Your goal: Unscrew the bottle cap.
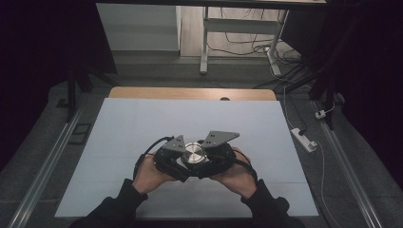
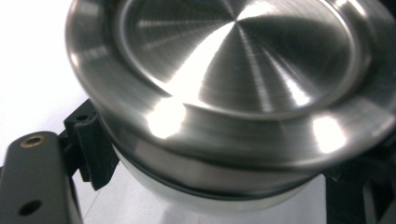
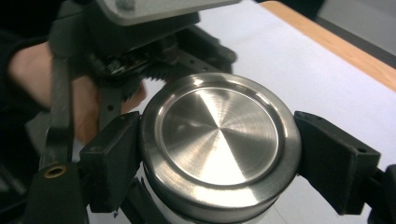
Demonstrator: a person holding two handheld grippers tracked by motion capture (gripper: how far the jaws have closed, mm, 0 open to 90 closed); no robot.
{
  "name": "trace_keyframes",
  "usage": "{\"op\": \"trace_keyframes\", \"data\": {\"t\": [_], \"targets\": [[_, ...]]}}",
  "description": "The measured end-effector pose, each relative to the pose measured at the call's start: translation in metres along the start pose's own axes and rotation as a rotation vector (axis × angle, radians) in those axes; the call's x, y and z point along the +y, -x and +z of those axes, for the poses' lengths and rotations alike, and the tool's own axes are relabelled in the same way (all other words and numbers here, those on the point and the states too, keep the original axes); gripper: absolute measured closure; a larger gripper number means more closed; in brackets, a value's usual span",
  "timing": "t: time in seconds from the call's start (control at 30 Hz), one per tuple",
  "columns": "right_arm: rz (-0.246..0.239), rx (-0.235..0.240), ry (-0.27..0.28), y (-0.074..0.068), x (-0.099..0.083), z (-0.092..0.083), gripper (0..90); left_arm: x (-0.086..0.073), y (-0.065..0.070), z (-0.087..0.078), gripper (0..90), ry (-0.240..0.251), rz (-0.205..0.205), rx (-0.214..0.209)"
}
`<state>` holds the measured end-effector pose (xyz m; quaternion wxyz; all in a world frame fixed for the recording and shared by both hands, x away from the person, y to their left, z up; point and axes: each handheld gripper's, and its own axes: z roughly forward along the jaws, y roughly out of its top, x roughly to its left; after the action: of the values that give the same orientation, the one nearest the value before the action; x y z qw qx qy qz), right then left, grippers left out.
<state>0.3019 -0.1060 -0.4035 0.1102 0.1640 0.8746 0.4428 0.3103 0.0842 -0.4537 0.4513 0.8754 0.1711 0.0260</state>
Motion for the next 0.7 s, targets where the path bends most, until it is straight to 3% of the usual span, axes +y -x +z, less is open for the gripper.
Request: {"op": "trace_keyframes", "data": {"t": [0.3, 0.4, 0.53, 0.7], "targets": [[-0.103, 0.255, 0.03, 0.013, -0.002, -0.013, 18.1, -0.001, 0.002, -0.003, 15.7, 0.046, 0.09, -0.198], [-0.083, 0.259, 0.035, 0.014, -0.002, -0.016, 17.9, 0.002, 0.003, -0.003, 15.7, 0.043, 0.074, -0.167], [-0.013, 0.183, 0.072, 0.014, 0.001, -0.018, 11.7, 0.002, 0.001, -0.004, 15.6, 0.029, 0.025, -0.07], [0.011, 0.078, 0.048, 0.007, 0.003, -0.012, 10.1, 0.001, -0.001, -0.004, 15.6, 0.021, -0.01, 0.038]]}}
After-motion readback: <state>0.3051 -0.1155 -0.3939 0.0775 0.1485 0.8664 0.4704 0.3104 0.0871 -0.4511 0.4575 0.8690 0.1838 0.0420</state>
